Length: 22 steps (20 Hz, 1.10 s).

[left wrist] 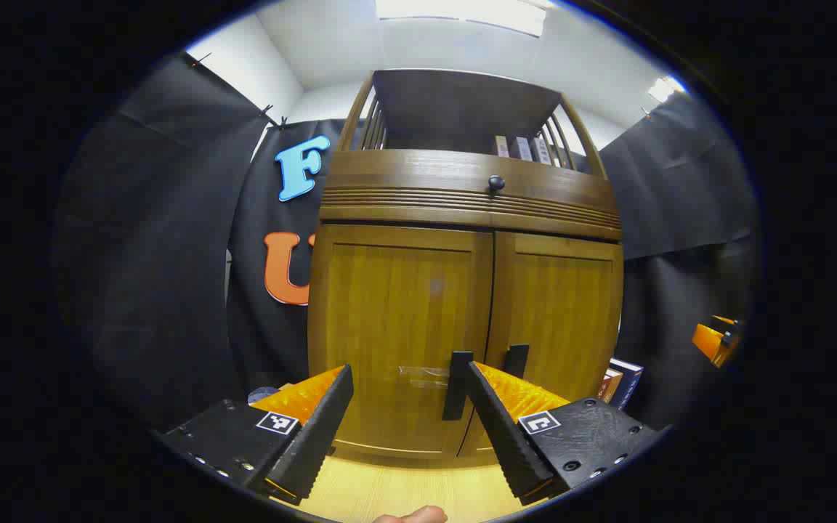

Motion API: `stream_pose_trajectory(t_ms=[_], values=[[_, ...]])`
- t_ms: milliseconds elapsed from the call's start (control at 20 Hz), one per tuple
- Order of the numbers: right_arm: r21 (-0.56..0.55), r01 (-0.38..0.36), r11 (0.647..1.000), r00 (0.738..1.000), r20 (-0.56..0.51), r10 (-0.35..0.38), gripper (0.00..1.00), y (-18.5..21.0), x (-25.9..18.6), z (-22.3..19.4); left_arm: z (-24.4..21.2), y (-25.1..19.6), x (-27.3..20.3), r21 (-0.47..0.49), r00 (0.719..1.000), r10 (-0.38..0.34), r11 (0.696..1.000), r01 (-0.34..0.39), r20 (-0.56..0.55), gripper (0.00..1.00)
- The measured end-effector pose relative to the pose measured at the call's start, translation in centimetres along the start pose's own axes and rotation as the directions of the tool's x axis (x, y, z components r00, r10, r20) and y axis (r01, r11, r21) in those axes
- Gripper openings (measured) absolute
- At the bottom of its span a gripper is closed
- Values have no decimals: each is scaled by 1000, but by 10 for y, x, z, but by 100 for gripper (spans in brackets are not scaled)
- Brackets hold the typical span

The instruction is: Open the right door of the double-door shoe cabinet with the right hand, and open the left door with the left hand.

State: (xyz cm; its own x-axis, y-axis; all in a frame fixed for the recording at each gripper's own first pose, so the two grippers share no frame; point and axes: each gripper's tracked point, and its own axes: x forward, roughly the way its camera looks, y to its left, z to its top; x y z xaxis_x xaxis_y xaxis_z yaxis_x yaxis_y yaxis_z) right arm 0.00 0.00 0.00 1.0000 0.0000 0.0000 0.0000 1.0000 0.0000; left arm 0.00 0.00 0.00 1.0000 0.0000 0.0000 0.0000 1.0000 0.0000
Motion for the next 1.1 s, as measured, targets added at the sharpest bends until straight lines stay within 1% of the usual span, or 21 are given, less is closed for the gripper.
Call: stream_pose_trajectory(t_ms=[50,100,200,250,300,350,450,500,550,700,800,900,950,1000,1100], values=[[0,-12,1000,1000,4,12,100,5,-2,9,6,5,4,-2,1000,3,1000,-3,-7,94],[1,-31,1000,999,9,31,100,13,-5,18,15,13,6,3,1000,22,1000,-22,-1,100],[-13,-58,998,998,9,58,100,27,-15,30,27,22,3,21,999,29,999,-29,17,100],[-28,-71,997,997,13,72,100,36,-21,38,28,18,-2,27,1000,10,1000,-11,11,94],[-38,-82,996,996,19,83,100,44,-27,45,28,14,-9,33,1000,-4,999,4,-2,95],[-45,-95,994,995,25,97,100,52,-32,51,31,14,-15,59,1000,-14,998,14,-10,95],[-46,-129,990,991,32,131,100,77,-43,63,42,18,-29,135,1000,6,991,-7,8,94],[-48,-146,988,988,35,148,100,89,-47,66,51,20,-36,152,999,19,988,-24,32,94],[-51,-157,986,987,39,159,100,98,-49,70,57,15,-41,155,999,18,988,-25,45,94],[-66,-154,986,987,47,157,100,110,-48,80,59,7,-47,105,999,-35,994,30,37,94],[-66,-150,987,987,44,153,100,117,-39,80,56,15,-42,103,999,-32,994,30,21,95],[-51,-169,984,985,34,171,100,124,-32,77,50,20,-36,124,999,-26,992,23,20,95],[-48,-173,984,984,31,175,100,127,-27,74,45,20,-35,138,999,-29,990,27,18,100],[-50,-174,984,984,25,175,100,128,-21,68,40,19,-33,155,999,-34,987,32,12,95],[-51,-185,981,983,10,186,100,135,-11,57,35,15,-29,178,999,-48,983,46,9,95]])
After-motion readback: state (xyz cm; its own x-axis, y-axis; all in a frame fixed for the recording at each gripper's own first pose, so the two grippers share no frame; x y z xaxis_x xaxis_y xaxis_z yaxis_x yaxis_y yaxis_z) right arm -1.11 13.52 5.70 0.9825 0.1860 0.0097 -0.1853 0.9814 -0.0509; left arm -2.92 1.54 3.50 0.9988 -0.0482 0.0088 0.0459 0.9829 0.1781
